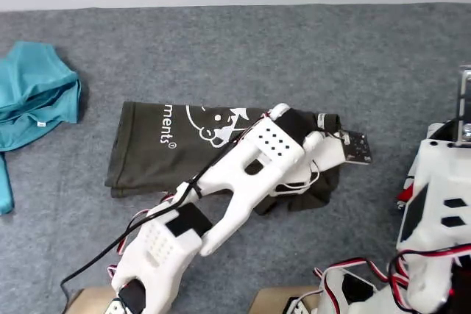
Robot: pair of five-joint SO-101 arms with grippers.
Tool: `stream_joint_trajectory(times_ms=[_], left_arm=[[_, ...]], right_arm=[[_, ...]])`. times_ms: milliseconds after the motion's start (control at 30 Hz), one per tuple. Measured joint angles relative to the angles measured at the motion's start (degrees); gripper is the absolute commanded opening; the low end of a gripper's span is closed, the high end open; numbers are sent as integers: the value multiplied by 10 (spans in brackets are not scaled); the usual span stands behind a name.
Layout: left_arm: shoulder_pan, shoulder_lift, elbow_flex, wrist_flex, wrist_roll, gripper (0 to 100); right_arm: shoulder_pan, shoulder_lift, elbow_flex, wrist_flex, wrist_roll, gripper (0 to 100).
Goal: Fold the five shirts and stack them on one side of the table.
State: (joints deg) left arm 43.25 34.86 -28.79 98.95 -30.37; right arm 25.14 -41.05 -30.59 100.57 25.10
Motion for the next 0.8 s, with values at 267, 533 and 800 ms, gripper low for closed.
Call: stream_joint_trajectory(times_ms=[267,533,800], left_arm=[[7,-8,5,0,26,119],[11,-8,60,-45,33,119],[11,-8,105,-106,47,98]], right_arm=[[0,0,0,0,0,12],[0,0,0,0,0,12],[0,0,0,0,0,12]])
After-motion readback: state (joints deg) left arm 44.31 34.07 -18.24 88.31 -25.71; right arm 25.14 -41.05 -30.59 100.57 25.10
